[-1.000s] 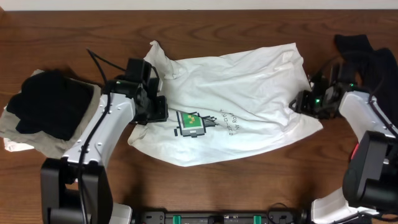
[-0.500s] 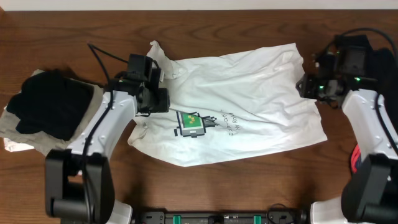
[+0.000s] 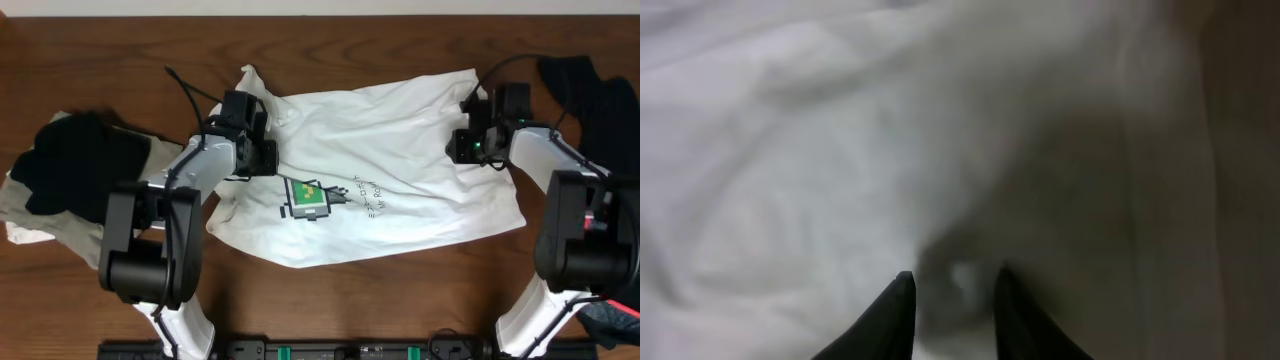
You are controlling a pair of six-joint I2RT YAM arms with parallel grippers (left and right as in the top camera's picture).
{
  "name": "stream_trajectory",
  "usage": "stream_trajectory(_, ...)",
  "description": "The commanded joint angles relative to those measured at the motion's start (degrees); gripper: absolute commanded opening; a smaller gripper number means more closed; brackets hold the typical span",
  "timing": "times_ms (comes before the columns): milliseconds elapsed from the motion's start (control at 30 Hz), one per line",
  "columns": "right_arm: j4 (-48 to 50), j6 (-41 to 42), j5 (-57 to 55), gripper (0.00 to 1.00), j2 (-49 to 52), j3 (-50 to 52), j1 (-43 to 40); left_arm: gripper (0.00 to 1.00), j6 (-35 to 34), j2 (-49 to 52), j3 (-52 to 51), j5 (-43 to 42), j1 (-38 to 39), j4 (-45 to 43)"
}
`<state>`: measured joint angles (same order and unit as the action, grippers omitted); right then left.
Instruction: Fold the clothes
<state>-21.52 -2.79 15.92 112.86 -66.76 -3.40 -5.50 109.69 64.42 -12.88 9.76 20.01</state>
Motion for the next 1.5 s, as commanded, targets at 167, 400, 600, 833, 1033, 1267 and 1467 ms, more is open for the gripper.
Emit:
stream_trajectory(167,12.5,-0.4,-1.1,0.29,11.0,0.1,0.6,0.25,1.9,10.3,-0.4,3.5,-0.1,-17.7)
stream_trajectory(400,28.1,8.8,-7.8,0.55,16.7,0.1,0.5,0.22,2.1,16.1,-0.4,3.6,-0.1,-38.7)
stream_trajectory(600,35.9,12.1,-8.4,0.79,17.6,-0.6,-0.3,0.20,2.4,16.1,1.6,4.8,-0.4,-49.7)
stream_trajectory(833,26.1,10.2,-8.4,0.99,14.5,-5.7,-0.8,0.35,2.6,11.0,4.6,4.6,-0.4,-41.4)
stream_trajectory(1033,16.3,9.4,-8.4,0.99,2.1,-8.3,-0.8,0.80,5.0,-4.7,4.6,7.0,-0.4,-27.0)
stream_trajectory(1267,-6.0,9.4,-8.7,0.99,-16.1,-8.3,-0.8,0.94,1.2,-24.4,4.6,3.3,-0.3,8.6)
stream_trajectory(1467,-20.8,9.4,-8.8,0.99,-23.9,-8.3,-0.7,0.77,-7.3,-28.3,3.3,-4.9,1.1,31.3)
